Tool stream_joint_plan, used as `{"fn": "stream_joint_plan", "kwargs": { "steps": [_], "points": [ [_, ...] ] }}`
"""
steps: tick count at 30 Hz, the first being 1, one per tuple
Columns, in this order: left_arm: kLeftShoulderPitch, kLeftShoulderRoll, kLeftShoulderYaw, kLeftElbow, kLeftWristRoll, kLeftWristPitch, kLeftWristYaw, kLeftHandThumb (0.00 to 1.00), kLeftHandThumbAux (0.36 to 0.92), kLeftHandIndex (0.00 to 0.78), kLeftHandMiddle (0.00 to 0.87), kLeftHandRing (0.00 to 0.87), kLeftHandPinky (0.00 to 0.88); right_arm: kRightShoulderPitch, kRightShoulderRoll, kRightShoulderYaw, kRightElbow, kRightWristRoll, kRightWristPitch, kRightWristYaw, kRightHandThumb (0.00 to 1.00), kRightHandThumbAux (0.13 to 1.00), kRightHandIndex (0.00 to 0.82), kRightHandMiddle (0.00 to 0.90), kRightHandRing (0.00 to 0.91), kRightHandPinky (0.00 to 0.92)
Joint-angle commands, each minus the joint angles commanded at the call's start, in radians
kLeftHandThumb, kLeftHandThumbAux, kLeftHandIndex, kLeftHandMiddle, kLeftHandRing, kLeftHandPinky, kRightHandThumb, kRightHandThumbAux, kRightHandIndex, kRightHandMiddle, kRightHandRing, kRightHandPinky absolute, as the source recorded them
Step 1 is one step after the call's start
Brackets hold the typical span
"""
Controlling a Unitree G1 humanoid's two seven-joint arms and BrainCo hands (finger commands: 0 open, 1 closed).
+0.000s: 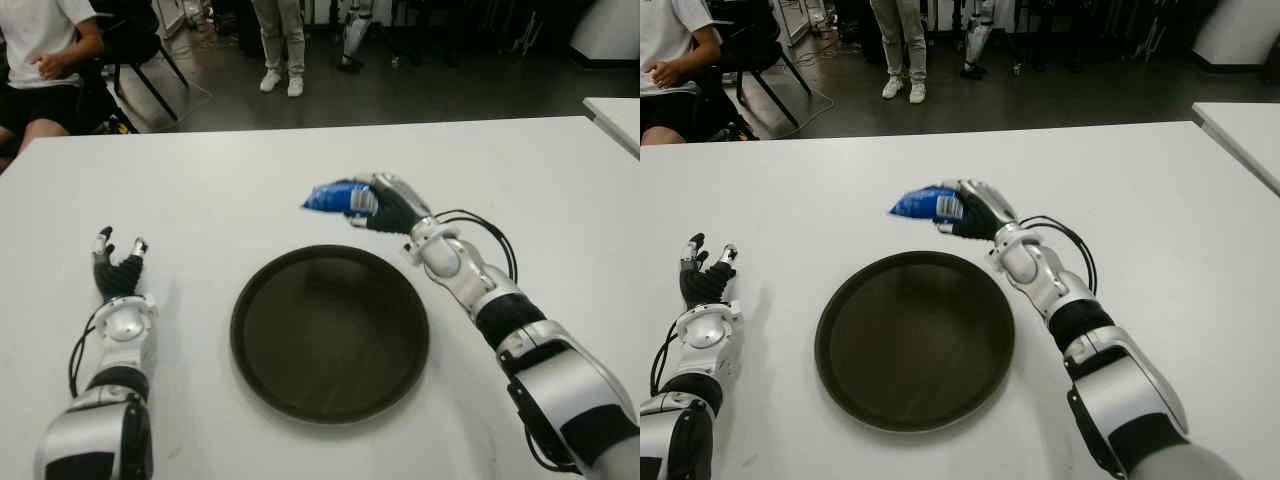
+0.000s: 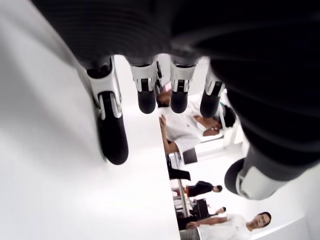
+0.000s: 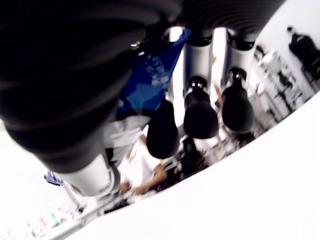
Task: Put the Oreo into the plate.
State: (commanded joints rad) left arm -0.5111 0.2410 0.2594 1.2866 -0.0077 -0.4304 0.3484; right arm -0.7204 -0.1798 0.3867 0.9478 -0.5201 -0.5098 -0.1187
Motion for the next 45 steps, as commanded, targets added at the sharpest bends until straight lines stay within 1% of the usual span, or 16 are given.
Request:
{"fn": "stream_joint_plan", "kwargs": {
  "steps": [5,7,11,17,23,25,34,45],
  "points": [
    [-0.004,-0.002,-0.002,0.001,0.006,0.009,0.015,0.360,0.617,0.024,0.029,0.033,0.064,0.012,-0.013,0.027,-0.007,-0.018,-0.028,0.024,0.698,0.730,0.439,0.768,0.760,0.732],
    [-0.005,-0.003,-0.005,0.001,0.009,0.011,0.022,0.374,0.616,0.026,0.030,0.036,0.070,0.017,-0.017,0.035,-0.010,-0.024,-0.037,0.029,0.698,0.730,0.439,0.765,0.755,0.722],
    [-0.006,-0.003,-0.010,0.002,0.016,0.014,0.034,0.396,0.617,0.029,0.030,0.037,0.073,0.026,-0.015,0.050,-0.002,-0.033,-0.061,0.029,0.698,0.731,0.439,0.763,0.750,0.695],
    [-0.007,-0.002,-0.013,0.004,0.022,0.015,0.042,0.394,0.620,0.029,0.034,0.044,0.077,0.031,-0.013,0.060,0.009,-0.038,-0.081,0.020,0.701,0.730,0.439,0.762,0.746,0.669],
    [-0.006,0.001,-0.018,0.005,0.033,0.014,0.055,0.391,0.628,0.031,0.045,0.052,0.078,0.045,-0.017,0.074,0.004,-0.049,-0.101,0.011,0.703,0.729,0.439,0.755,0.744,0.679],
    [-0.006,0.001,-0.019,0.005,0.036,0.013,0.058,0.396,0.635,0.027,0.042,0.046,0.068,0.052,-0.019,0.079,0.000,-0.053,-0.106,0.008,0.704,0.728,0.439,0.755,0.746,0.701],
    [-0.007,-0.002,-0.022,0.003,0.035,0.010,0.061,0.399,0.641,0.017,0.025,0.033,0.058,0.066,-0.029,0.104,-0.016,-0.086,-0.094,0.028,0.702,0.729,0.439,0.757,0.751,0.707],
    [-0.009,-0.003,-0.016,0.005,0.026,0.015,0.056,0.399,0.634,0.021,0.019,0.024,0.054,0.068,-0.035,0.130,-0.024,-0.129,-0.073,0.014,0.700,0.731,0.438,0.772,0.761,0.725]
  ]
}}
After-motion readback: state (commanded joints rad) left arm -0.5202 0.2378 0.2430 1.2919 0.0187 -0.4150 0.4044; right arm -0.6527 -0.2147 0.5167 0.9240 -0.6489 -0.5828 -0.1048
